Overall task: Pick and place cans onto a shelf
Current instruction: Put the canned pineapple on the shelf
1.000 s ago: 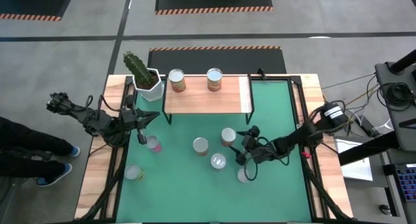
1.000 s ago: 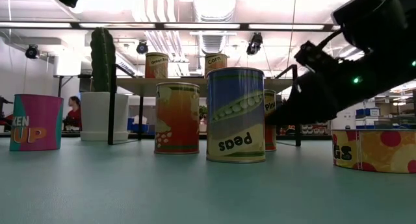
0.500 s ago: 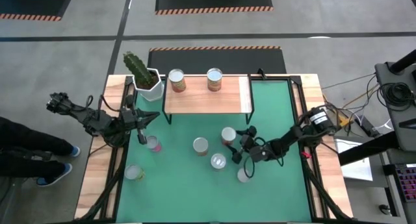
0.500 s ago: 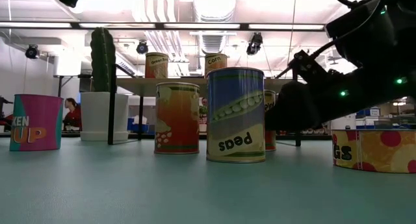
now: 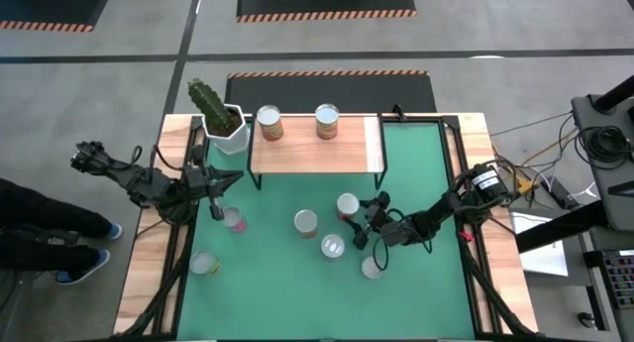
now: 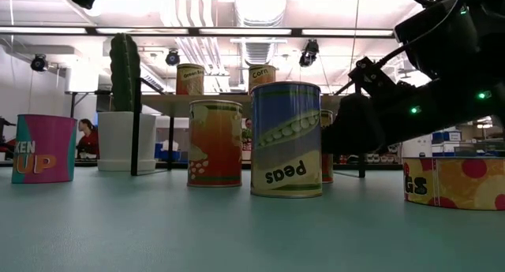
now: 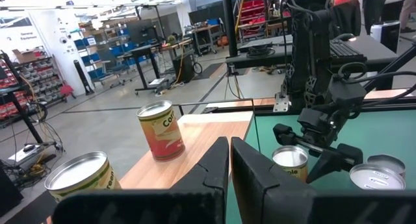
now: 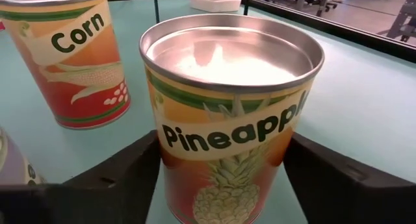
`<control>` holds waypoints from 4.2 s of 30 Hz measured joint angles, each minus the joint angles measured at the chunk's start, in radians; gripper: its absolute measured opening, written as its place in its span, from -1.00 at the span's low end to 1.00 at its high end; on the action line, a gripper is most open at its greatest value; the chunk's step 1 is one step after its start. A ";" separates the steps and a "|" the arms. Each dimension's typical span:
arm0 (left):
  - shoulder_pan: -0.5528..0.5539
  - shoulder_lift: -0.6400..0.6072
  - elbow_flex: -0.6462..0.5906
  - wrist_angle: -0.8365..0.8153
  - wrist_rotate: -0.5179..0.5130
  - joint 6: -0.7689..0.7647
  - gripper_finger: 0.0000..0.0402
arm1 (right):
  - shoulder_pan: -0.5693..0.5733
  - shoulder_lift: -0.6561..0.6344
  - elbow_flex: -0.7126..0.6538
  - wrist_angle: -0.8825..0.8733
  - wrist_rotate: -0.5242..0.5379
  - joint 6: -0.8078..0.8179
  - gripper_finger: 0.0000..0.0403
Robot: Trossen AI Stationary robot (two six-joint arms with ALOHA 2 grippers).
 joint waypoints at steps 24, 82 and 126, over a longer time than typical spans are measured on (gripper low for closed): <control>0.000 0.002 0.000 0.000 0.000 -0.003 -1.00 | 0.039 -0.369 0.004 -0.148 -0.060 -0.119 0.34; 0.000 0.007 0.000 0.006 0.000 -0.012 -1.00 | -0.344 -0.389 0.458 -1.036 0.281 0.212 0.59; 0.000 0.007 0.000 0.006 0.001 -0.008 -1.00 | -0.304 -0.607 0.460 -1.290 -0.208 0.132 -0.75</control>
